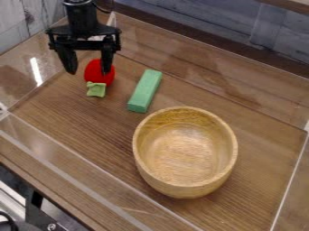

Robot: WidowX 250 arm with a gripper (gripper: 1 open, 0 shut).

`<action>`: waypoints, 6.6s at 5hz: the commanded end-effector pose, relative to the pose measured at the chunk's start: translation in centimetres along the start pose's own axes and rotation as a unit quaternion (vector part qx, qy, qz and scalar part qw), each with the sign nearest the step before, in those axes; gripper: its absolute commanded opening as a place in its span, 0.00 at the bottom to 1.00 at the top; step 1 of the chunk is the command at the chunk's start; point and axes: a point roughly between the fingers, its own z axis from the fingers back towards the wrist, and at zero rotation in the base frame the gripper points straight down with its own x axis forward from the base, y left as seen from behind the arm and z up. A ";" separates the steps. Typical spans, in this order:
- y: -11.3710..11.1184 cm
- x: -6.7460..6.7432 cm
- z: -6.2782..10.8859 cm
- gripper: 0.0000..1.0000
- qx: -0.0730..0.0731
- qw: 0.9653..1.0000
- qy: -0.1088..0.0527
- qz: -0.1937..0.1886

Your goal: Move the red fruit to the right

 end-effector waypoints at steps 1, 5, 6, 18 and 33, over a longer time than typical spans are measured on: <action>0.0 0.5 0.6 1.00 -0.006 1.000 -0.026 0.001; -1.7 4.1 -1.1 1.00 -0.008 0.998 -0.047 -0.038; -1.7 4.8 -0.7 1.00 -0.006 0.998 -0.050 -0.044; -13.1 3.6 3.3 0.00 -0.021 0.993 -0.058 -0.099; -21.5 -2.4 -0.4 0.00 -0.024 0.998 -0.057 -0.018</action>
